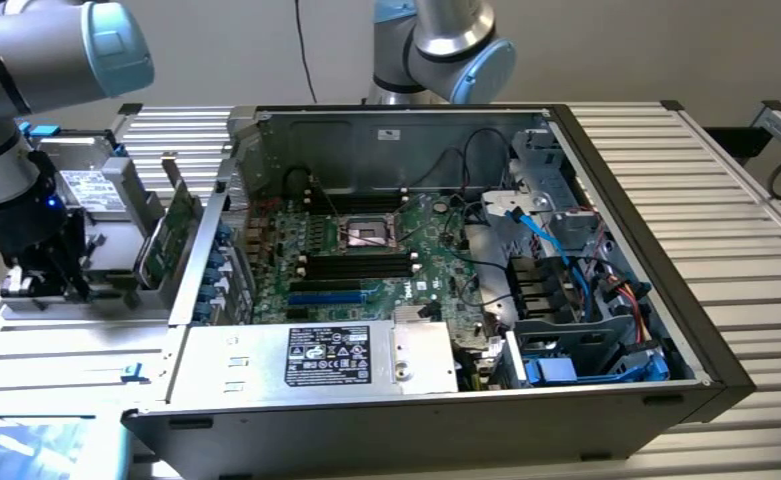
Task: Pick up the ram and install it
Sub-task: 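Pick up the ram and move it above insertion slot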
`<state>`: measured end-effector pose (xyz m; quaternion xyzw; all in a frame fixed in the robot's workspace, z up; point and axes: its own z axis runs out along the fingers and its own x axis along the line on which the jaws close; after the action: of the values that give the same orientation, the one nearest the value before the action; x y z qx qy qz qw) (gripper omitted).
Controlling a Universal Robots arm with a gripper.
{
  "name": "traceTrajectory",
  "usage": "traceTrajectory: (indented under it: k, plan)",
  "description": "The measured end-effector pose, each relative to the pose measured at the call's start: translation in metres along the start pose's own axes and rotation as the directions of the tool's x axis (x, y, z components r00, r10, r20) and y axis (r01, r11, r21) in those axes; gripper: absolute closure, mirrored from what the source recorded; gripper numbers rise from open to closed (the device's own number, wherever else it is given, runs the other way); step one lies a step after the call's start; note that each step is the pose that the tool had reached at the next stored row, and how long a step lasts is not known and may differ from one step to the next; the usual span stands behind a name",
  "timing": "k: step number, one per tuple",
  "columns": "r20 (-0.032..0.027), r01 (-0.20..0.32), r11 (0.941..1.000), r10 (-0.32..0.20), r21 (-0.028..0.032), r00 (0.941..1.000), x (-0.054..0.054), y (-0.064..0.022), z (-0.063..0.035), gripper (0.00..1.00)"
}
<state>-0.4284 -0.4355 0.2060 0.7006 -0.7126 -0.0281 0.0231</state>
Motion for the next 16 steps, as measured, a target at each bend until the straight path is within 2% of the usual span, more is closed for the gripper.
traceTrajectory:
  k: [16]
  plan:
    - [0.0001,0.0,1.0,0.0,-0.0001,1.0,0.0,0.0053,-0.0724,0.86]
